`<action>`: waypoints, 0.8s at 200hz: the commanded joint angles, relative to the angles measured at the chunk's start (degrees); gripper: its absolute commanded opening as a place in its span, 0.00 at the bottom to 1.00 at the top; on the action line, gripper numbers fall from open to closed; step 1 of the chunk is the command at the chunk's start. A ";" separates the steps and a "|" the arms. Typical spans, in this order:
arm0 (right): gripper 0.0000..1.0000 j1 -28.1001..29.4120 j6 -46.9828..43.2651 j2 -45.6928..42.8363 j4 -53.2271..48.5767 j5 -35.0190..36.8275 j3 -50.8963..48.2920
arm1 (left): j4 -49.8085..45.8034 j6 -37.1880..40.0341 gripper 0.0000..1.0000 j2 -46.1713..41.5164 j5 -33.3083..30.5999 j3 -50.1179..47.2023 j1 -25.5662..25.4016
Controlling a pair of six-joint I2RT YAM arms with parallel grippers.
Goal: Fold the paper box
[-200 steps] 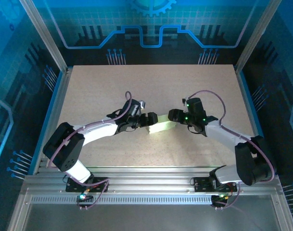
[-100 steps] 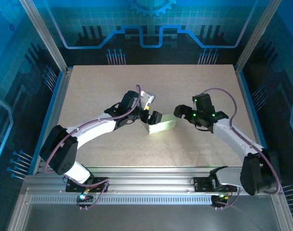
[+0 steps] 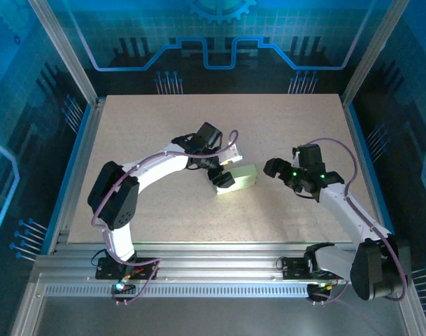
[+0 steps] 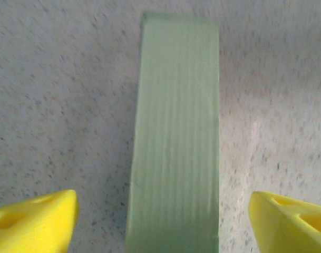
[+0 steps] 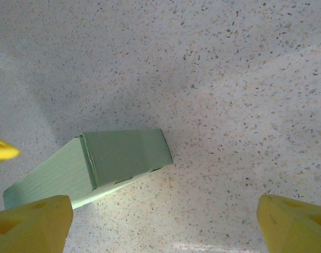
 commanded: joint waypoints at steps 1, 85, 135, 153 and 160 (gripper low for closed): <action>0.91 -1.18 -0.17 -0.71 -1.31 -1.13 -0.70 | -7.59 4.45 0.78 1.01 0.33 1.92 -0.20; 0.90 -1.75 -0.74 0.73 -0.68 -0.92 -1.28 | -7.76 4.64 0.42 0.85 -0.26 1.66 -0.76; 0.89 -1.86 -0.95 0.64 -0.44 -0.87 -1.74 | -4.99 4.75 0.37 -1.35 -1.85 0.28 -0.85; 0.90 -2.07 -1.03 0.59 -0.53 -0.79 -1.74 | -2.32 4.82 0.37 -3.28 -4.22 -1.25 -0.85; 0.90 -2.11 -1.11 0.60 -0.51 -0.79 -1.74 | -0.84 4.84 0.37 -4.22 -5.66 -2.05 -0.81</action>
